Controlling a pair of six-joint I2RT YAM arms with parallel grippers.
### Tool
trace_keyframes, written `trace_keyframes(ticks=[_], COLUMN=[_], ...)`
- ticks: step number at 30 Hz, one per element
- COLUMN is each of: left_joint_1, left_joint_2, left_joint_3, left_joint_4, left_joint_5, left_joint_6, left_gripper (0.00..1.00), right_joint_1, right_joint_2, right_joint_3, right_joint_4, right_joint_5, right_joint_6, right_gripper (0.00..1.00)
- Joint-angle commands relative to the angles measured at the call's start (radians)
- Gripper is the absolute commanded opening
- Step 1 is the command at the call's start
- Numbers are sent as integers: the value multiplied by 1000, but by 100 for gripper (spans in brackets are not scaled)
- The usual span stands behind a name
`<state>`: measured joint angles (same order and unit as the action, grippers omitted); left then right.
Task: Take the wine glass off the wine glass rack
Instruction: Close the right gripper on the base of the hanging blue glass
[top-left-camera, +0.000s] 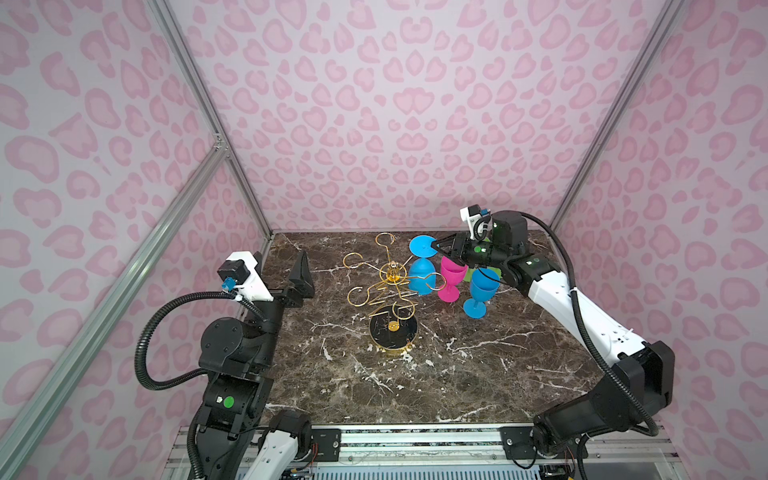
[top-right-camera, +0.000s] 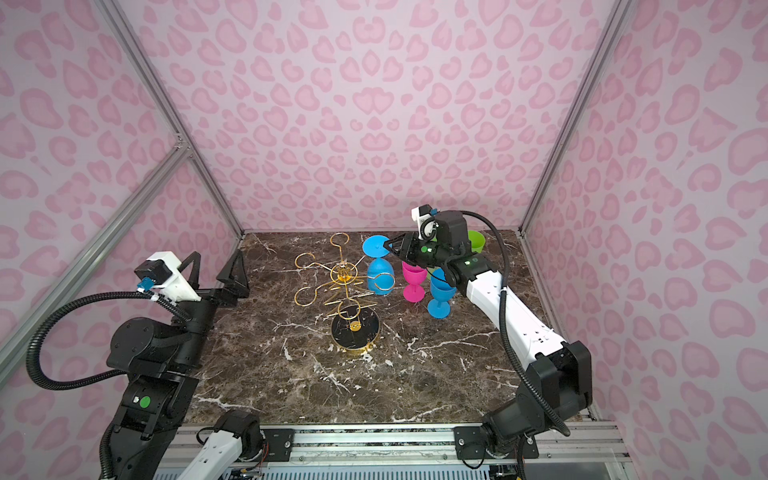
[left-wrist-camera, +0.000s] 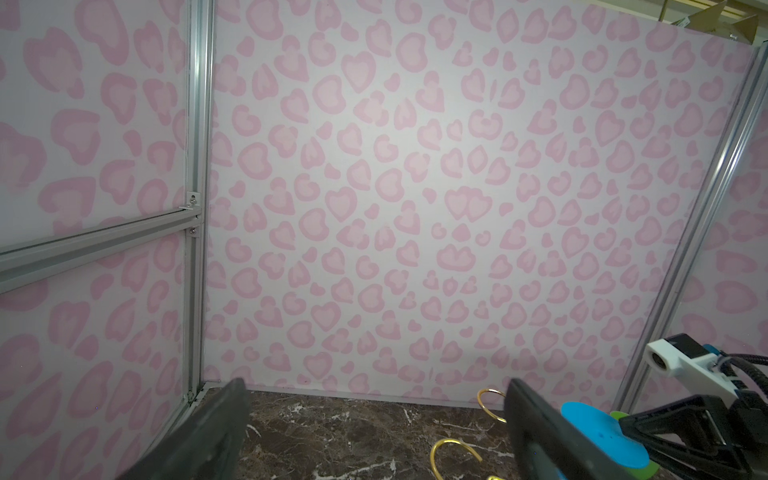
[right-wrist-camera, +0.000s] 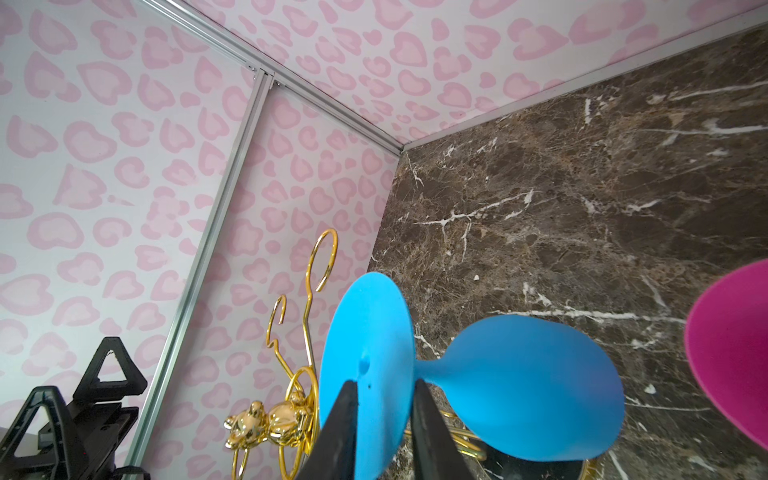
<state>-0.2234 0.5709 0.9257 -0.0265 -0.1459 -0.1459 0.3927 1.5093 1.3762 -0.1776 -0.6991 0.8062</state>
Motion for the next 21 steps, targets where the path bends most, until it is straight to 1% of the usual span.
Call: trace_keyframes(ticks=[1, 6, 8, 14, 21], left_joint_1=[0, 1, 0, 0, 1], left_joint_2=[-2, -5, -6, -10, -16], left_joint_3=[13, 13, 13, 13, 10], left_joint_4=[15, 14, 13, 8, 10], left_joint_5=[-7, -6, -6, -9, -9], left_joint_6=[7, 8, 9, 12, 11], left_gripper=[97, 97, 96, 96, 96], right_joint_1=[3, 2, 2, 0, -12], right_joint_2=[2, 6, 9, 8, -1], right_joint_3=[6, 1, 0, -3, -30], right_joint_4=[36, 61, 70, 103, 182], right_joint_5=[9, 3, 1, -6, -36], right_joint_6=[4, 25, 32, 66, 141], right_gripper=[19, 8, 6, 3, 0])
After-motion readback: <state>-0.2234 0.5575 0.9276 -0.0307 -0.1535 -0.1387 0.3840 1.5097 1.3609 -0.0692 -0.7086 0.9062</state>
